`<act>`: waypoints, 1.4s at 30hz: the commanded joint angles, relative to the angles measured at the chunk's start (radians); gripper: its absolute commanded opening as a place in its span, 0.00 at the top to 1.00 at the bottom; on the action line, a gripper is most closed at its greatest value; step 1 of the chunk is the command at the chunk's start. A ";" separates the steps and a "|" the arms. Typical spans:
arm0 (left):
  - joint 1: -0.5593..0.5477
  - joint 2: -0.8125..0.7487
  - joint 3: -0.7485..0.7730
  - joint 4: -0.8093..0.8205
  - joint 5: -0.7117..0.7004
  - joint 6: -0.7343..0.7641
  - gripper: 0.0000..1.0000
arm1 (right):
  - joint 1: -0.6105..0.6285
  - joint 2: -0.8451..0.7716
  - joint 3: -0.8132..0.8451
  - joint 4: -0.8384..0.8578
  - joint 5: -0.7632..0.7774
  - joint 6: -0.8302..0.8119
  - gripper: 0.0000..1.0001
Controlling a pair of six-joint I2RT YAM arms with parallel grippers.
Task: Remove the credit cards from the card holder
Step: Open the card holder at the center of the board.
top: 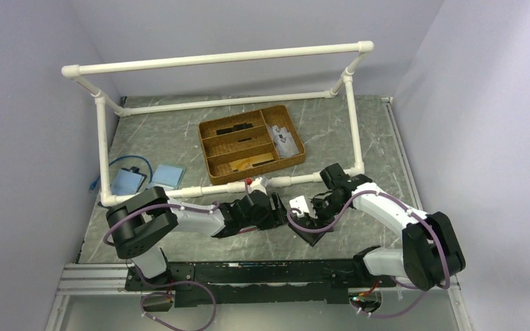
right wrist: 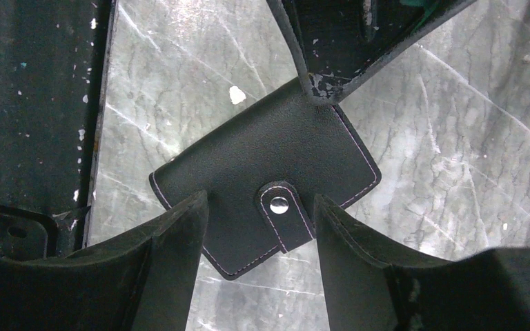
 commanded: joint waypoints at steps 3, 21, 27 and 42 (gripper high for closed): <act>-0.007 0.037 0.058 -0.052 0.008 0.016 0.34 | 0.008 0.016 -0.005 0.063 0.014 0.012 0.42; -0.007 0.116 0.150 -0.173 0.055 0.067 0.49 | 0.044 0.036 -0.007 0.125 0.040 0.063 0.54; -0.007 0.111 0.139 -0.175 0.045 0.073 0.71 | 0.058 0.037 0.000 0.124 0.041 0.069 0.64; -0.005 0.032 0.069 -0.188 -0.013 0.108 1.00 | 0.057 0.013 0.045 0.102 0.008 0.130 0.90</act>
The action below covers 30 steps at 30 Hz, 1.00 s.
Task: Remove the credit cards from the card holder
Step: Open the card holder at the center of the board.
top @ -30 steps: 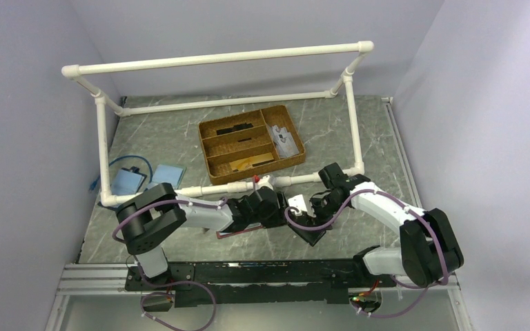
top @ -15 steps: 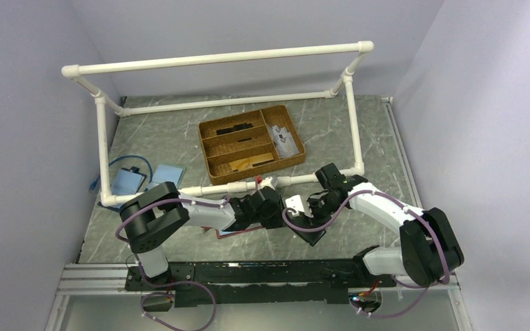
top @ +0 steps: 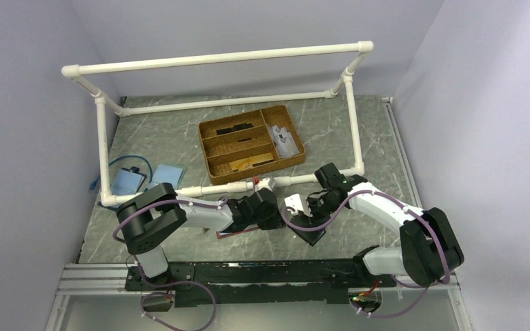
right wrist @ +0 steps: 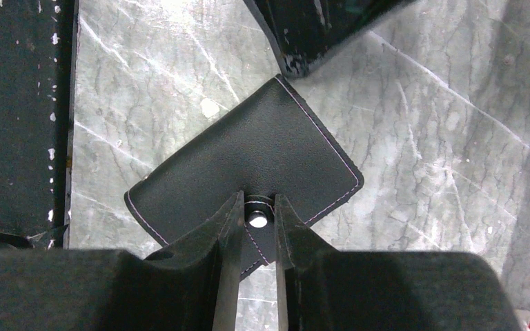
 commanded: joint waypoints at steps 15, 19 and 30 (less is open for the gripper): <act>-0.003 -0.155 -0.177 0.273 0.006 0.101 0.68 | -0.005 -0.036 0.102 -0.003 -0.195 0.138 1.00; 0.009 -0.140 -0.226 0.409 0.041 0.080 0.60 | -0.005 -0.013 0.126 -0.007 -0.261 0.183 1.00; 0.029 -0.157 -0.288 0.552 0.057 0.043 0.39 | 0.008 0.037 0.124 0.062 -0.260 0.258 1.00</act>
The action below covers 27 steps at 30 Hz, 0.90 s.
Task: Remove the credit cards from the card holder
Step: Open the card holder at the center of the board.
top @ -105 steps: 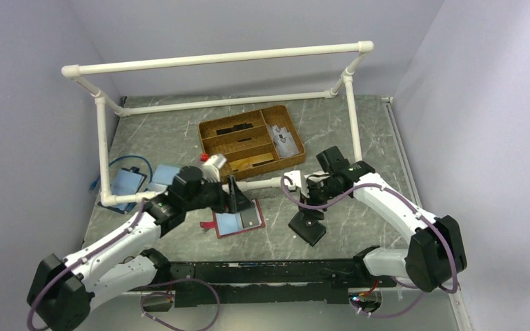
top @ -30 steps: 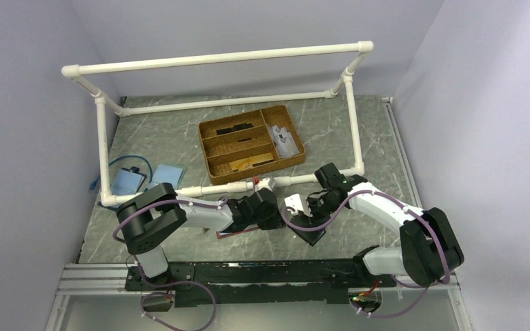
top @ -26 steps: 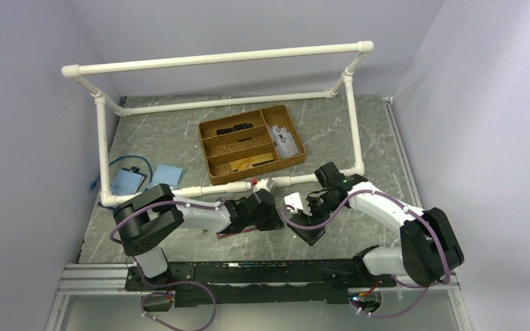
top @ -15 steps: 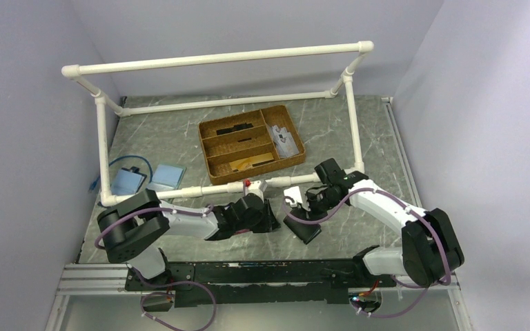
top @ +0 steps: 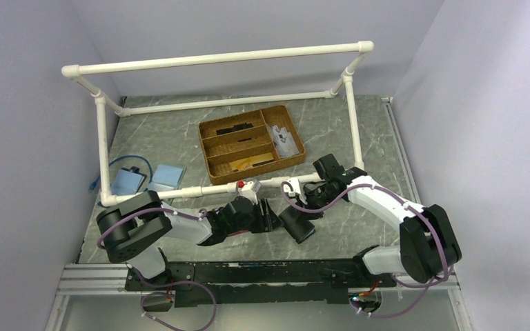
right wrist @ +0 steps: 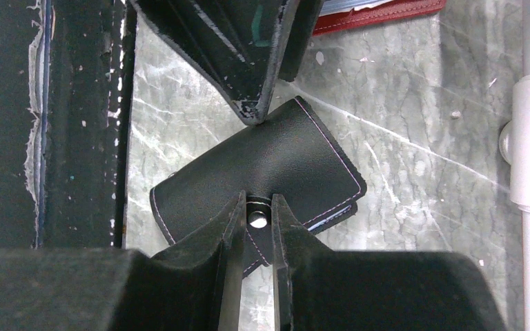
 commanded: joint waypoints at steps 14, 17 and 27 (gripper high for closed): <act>0.018 0.053 -0.015 0.251 0.034 -0.118 0.32 | 0.012 0.011 0.047 0.090 -0.090 0.113 1.00; 0.021 0.036 -0.018 0.202 0.025 -0.127 0.31 | 0.008 0.009 0.050 0.097 -0.088 0.128 1.00; 0.030 0.086 -0.050 0.389 0.039 -0.173 0.30 | -0.002 0.009 0.052 0.124 -0.091 0.179 1.00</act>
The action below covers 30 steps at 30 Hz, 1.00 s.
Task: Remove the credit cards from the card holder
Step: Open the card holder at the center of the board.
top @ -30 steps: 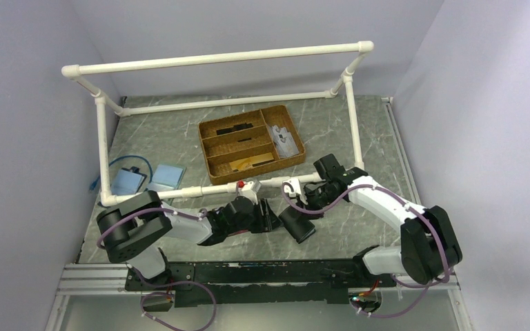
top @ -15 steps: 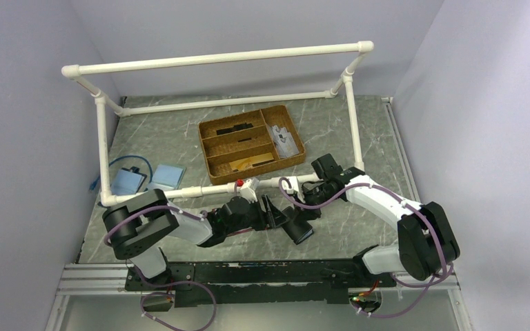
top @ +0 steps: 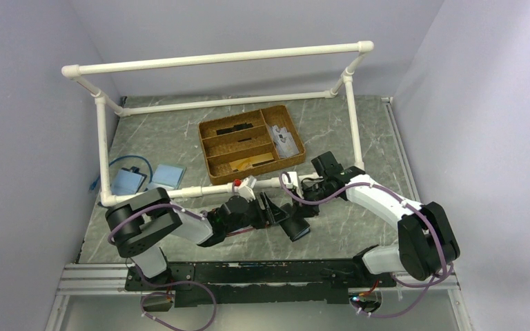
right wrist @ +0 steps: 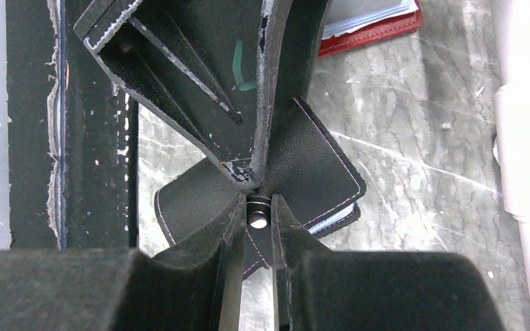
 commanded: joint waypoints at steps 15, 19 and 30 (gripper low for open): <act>0.094 0.043 -0.086 0.221 0.065 -0.041 1.00 | -0.017 -0.010 0.058 0.061 0.036 0.086 1.00; 0.109 0.028 -0.073 0.148 0.113 0.012 1.00 | -0.027 -0.013 0.058 0.056 0.090 0.077 1.00; 0.130 -0.013 0.004 -0.078 0.207 0.169 1.00 | -0.041 0.058 0.050 0.034 0.302 0.055 1.00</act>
